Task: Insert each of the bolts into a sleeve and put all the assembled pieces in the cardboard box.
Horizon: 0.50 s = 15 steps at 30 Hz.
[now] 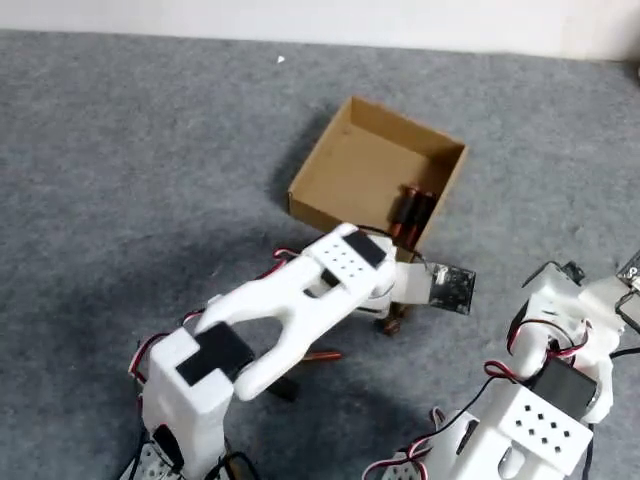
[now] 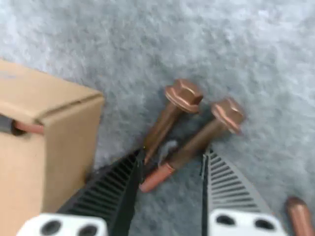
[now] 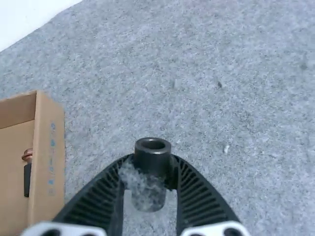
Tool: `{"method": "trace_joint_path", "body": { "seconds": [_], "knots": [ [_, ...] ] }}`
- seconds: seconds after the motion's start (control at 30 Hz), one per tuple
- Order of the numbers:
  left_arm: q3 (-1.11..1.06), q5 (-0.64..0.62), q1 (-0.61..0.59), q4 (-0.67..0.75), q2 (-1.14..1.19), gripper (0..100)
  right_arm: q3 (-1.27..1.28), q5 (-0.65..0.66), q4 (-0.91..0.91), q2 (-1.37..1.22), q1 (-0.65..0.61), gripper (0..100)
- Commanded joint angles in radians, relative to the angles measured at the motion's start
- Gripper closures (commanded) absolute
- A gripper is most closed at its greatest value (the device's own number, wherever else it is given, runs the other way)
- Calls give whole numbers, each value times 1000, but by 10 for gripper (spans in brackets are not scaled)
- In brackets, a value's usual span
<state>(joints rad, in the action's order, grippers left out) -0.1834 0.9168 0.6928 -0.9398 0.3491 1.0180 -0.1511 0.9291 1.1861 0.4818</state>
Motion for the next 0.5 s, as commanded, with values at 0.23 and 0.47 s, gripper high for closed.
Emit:
{"method": "trace_joint_path", "body": {
  "seconds": [0.23, 0.47],
  "knots": [
    [84, 107, 36, -64, 85, 873, -7, -5, -33, 13, 2, 994],
    [79, 137, 31, -170, 85, 950, -7, -5, -33, 13, 1, 994]
  ]
}}
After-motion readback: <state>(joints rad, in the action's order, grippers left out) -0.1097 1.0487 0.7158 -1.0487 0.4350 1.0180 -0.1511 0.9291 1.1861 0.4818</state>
